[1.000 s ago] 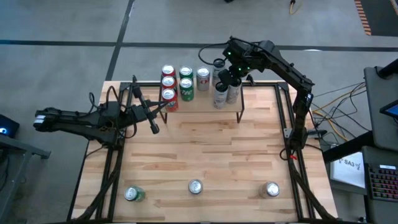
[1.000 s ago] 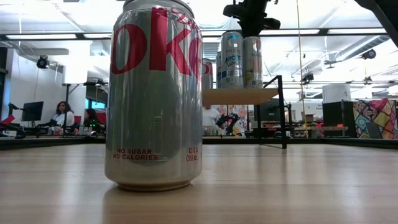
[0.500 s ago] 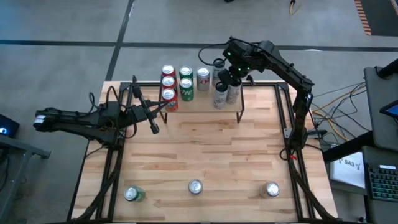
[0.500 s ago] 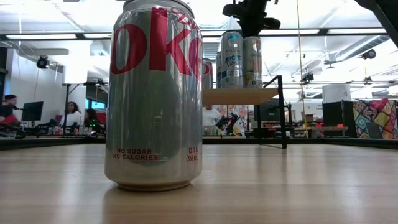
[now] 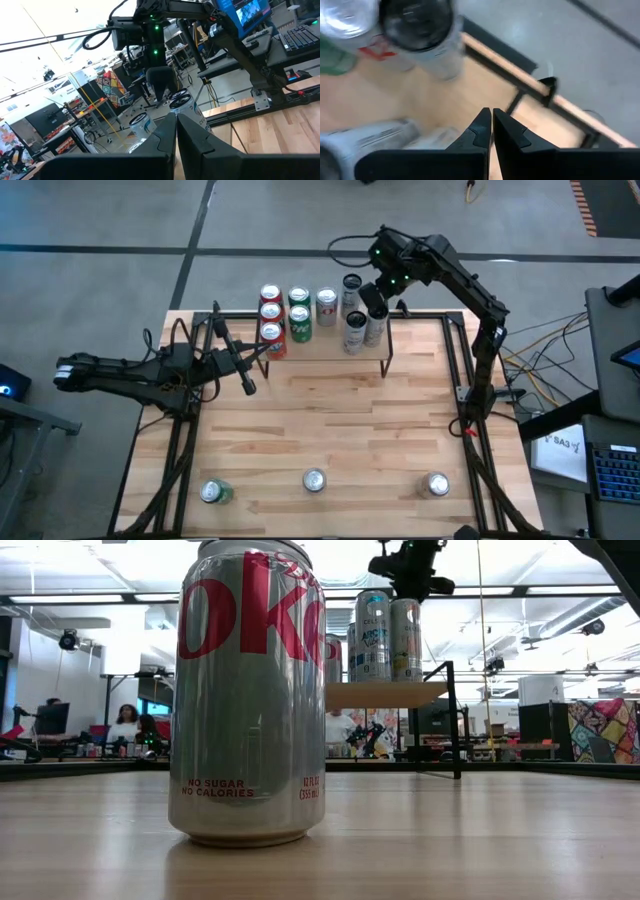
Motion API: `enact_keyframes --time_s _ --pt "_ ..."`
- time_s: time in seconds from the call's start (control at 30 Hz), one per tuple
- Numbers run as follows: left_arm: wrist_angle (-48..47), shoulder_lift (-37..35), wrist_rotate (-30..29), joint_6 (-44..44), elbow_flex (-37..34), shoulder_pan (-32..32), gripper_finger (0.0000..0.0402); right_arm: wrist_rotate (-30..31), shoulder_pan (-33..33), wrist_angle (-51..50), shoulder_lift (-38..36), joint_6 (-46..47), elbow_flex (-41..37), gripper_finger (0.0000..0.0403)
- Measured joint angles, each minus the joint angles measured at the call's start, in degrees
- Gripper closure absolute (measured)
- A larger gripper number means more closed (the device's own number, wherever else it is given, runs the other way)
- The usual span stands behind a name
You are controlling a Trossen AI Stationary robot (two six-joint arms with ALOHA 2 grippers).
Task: Place canned beverage on shelf
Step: Adjust the soda cans on the shelf
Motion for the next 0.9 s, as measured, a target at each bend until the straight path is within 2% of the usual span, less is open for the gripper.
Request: enact_keyframes --time_s 0.33,0.67,0.77,0.9 --pt "0.04 -0.02 0.0 -0.05 0.0 0.0 0.0402 -1.27 0.87 0.0 -1.01 1.53 0.0 0.0394" --pt "0.0 -0.02 0.0 -0.46 0.0 0.0 0.0402 2.4 1.07 0.04 -4.37 -6.41 -1.31 0.0394" --pt "0.0 -0.02 0.0 -0.74 0.0 0.01 0.0402 2.73 1.57 0.34 -6.91 -7.79 -3.93 0.0394" --pt "-0.01 -0.01 0.0 -1.3 0.0 0.0 0.0402 3.5 2.32 6.58 -12.61 -9.34 -13.07 0.0394"
